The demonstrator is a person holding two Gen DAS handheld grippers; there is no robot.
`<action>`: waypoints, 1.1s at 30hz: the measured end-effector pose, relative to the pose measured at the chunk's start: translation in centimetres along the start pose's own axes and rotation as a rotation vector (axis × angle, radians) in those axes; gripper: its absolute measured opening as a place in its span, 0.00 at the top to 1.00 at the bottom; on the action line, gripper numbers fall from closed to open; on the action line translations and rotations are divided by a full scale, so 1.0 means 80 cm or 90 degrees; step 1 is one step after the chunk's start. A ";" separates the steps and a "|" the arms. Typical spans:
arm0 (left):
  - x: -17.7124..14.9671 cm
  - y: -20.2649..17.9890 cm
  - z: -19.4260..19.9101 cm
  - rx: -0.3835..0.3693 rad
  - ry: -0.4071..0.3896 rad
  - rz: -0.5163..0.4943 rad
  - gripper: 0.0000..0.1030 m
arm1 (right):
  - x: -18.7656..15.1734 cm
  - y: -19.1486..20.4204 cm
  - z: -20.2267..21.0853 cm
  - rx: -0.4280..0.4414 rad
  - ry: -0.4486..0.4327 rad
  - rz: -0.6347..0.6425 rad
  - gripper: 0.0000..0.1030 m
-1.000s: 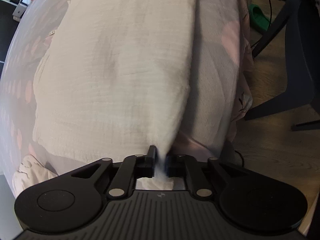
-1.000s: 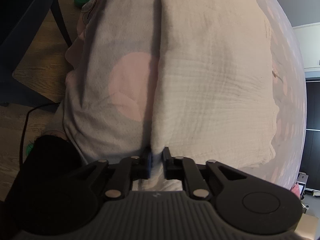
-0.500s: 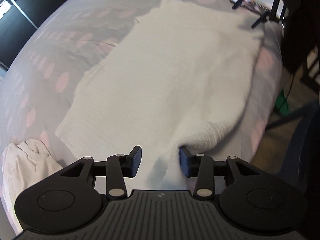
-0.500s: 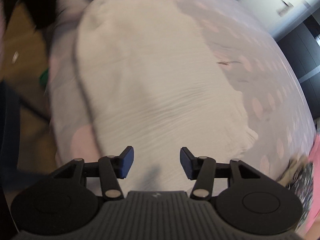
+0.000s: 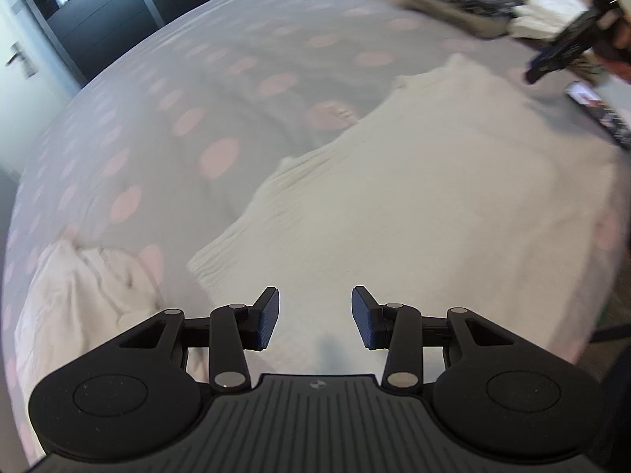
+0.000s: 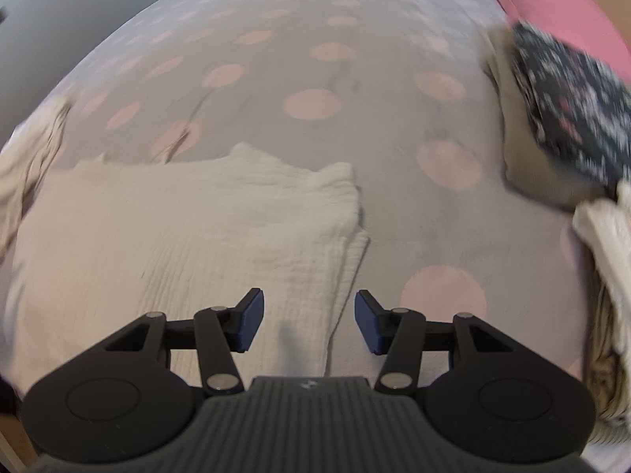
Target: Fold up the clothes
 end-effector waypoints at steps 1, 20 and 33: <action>0.000 0.007 -0.011 0.025 0.015 0.008 0.63 | 0.004 -0.006 -0.006 0.001 0.006 -0.028 0.47; 0.025 0.082 -0.085 0.130 0.069 0.117 0.63 | 0.013 -0.024 -0.087 0.022 0.074 -0.180 0.92; 0.027 0.089 -0.040 0.101 0.001 0.166 0.63 | 0.072 0.118 0.024 0.196 -0.002 -0.106 0.93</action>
Point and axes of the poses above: each gripper's, at about its wrist camera, not at the fingertips, and z roughly against the way its jaws point, y to its left, x to its top, the point moved 9 cm from there along -z, roughly the way its jaws point, and after that the axes turned 2 degrees about -x, right-handed, at the moved point
